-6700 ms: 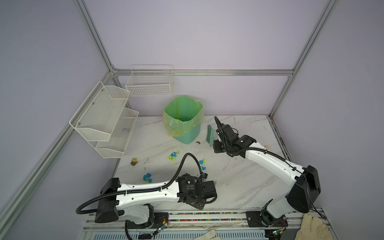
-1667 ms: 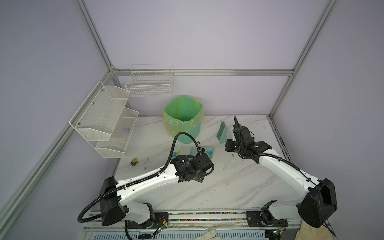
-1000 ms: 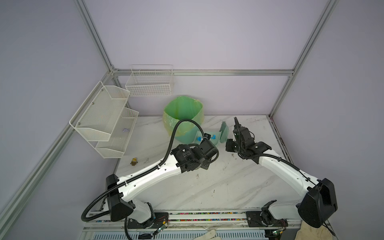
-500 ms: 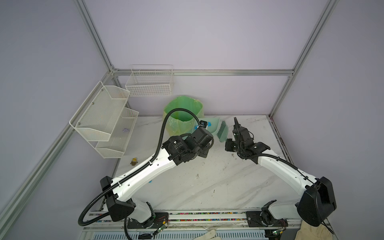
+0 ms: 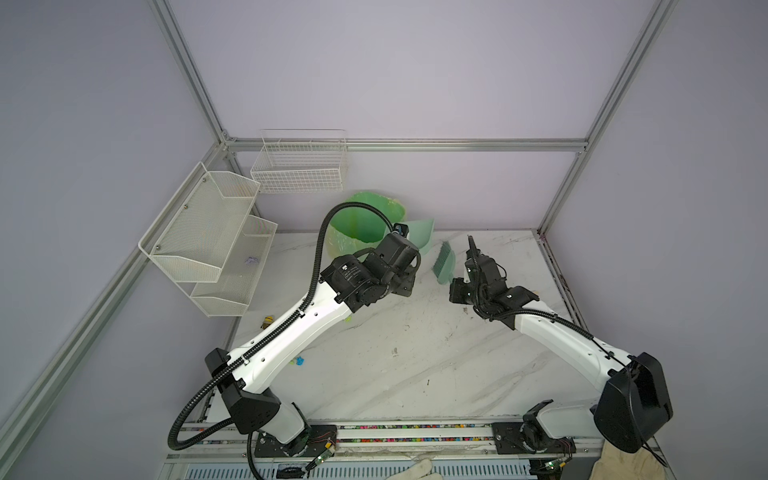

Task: Sweep away the paper scraps from the table
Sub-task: 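Tip the dustpan over the green bin with the left gripper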

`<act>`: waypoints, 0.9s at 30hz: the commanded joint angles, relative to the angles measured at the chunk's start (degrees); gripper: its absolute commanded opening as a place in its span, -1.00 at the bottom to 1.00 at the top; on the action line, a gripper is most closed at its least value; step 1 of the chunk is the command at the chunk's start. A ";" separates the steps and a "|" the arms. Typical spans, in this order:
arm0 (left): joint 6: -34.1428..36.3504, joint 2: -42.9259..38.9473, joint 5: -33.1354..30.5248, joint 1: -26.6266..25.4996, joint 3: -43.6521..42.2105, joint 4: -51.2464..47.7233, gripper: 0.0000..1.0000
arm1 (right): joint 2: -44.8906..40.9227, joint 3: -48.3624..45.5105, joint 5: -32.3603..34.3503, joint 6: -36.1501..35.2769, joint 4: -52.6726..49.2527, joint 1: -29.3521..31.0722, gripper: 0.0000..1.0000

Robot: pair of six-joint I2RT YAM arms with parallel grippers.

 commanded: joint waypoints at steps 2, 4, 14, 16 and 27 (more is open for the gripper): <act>1.37 0.25 2.67 2.63 7.01 2.26 -1.00 | -0.93 -1.04 0.09 -0.36 2.07 -0.29 -1.00; 1.03 0.34 4.69 4.38 7.48 2.67 -1.00 | -0.91 -0.98 0.15 -0.50 2.16 -0.29 -1.00; -3.11 -0.59 18.83 15.51 5.52 6.51 -1.00 | 0.07 -0.46 -1.93 -0.90 3.21 -0.28 -1.00; -4.46 -1.44 23.35 18.31 3.34 8.74 -1.00 | 1.27 -0.38 -2.21 -0.81 3.46 -0.29 -1.00; -18.01 -4.38 52.92 33.48 -12.55 27.15 -1.00 | 1.13 0.18 -3.32 -0.54 3.74 -0.28 -1.00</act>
